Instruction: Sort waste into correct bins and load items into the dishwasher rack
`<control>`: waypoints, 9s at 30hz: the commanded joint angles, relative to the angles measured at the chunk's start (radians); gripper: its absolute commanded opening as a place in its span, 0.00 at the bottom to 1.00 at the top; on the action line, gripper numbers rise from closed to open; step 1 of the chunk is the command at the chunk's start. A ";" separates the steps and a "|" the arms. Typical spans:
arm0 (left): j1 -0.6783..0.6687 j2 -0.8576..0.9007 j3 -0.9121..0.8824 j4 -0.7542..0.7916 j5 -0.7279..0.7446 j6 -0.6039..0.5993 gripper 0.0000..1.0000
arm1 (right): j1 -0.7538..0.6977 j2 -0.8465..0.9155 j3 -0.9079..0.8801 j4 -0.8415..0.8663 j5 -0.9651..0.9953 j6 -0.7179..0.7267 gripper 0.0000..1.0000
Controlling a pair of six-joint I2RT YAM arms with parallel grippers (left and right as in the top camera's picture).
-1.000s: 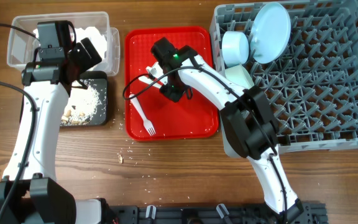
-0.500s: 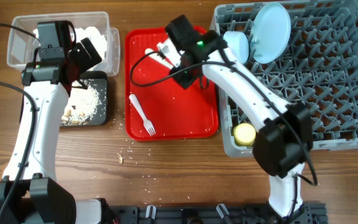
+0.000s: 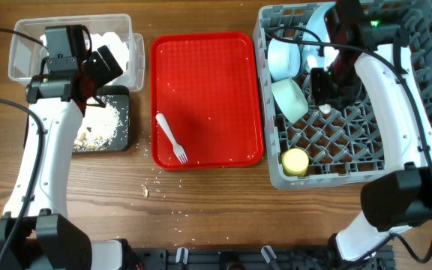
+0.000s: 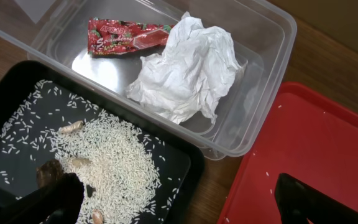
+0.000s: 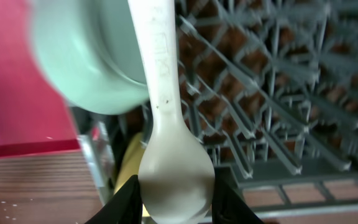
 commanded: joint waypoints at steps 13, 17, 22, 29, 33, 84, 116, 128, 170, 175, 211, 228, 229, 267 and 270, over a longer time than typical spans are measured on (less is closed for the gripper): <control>0.003 -0.004 0.011 0.003 -0.016 -0.009 1.00 | -0.045 -0.010 -0.190 0.066 0.072 0.070 0.54; 0.003 -0.004 0.011 0.003 -0.016 -0.009 1.00 | -0.038 -0.012 -0.069 0.076 0.034 0.012 0.54; 0.003 -0.004 0.011 0.003 -0.016 -0.009 1.00 | 0.093 -0.006 0.023 0.273 -0.284 -0.129 0.53; 0.003 -0.004 0.011 0.003 -0.016 -0.009 1.00 | 0.461 0.145 0.023 0.494 -0.247 -0.190 0.54; 0.003 -0.004 0.011 0.003 -0.016 -0.009 1.00 | 0.592 0.269 0.023 0.543 -0.089 -0.283 0.55; 0.003 -0.004 0.011 0.003 -0.016 -0.009 1.00 | 0.626 0.515 -0.056 0.614 0.027 -0.521 0.33; 0.003 -0.004 0.011 0.002 -0.016 -0.009 1.00 | 0.285 -0.119 0.013 0.486 -0.070 -0.335 0.30; 0.003 -0.004 0.011 0.003 -0.016 -0.009 1.00 | 0.380 0.173 -0.013 0.580 -0.312 0.097 0.45; 0.003 -0.004 0.011 0.003 -0.016 -0.009 1.00 | 0.388 0.547 -0.010 0.583 -0.374 0.355 0.34; 0.003 -0.004 0.011 0.003 -0.016 -0.009 1.00 | 0.388 0.547 -0.007 0.612 -0.363 0.346 0.33; 0.003 -0.004 0.011 0.003 -0.016 -0.009 1.00 | 0.050 0.148 0.300 -0.034 0.015 -0.026 0.04; 0.003 -0.004 0.011 0.003 -0.016 -0.009 1.00 | -0.047 0.014 -0.033 0.019 0.098 0.009 0.53; 0.003 -0.004 0.011 0.003 -0.016 -0.009 1.00 | -0.047 -0.009 -0.019 0.017 0.099 0.024 0.52; 0.003 -0.004 0.011 0.003 -0.016 -0.009 1.00 | -0.224 -1.725 -1.804 1.540 -0.169 -0.060 1.00; 0.003 -0.004 0.011 0.003 -0.016 -0.009 1.00 | -0.224 -1.810 -1.824 1.582 -0.148 -0.084 1.00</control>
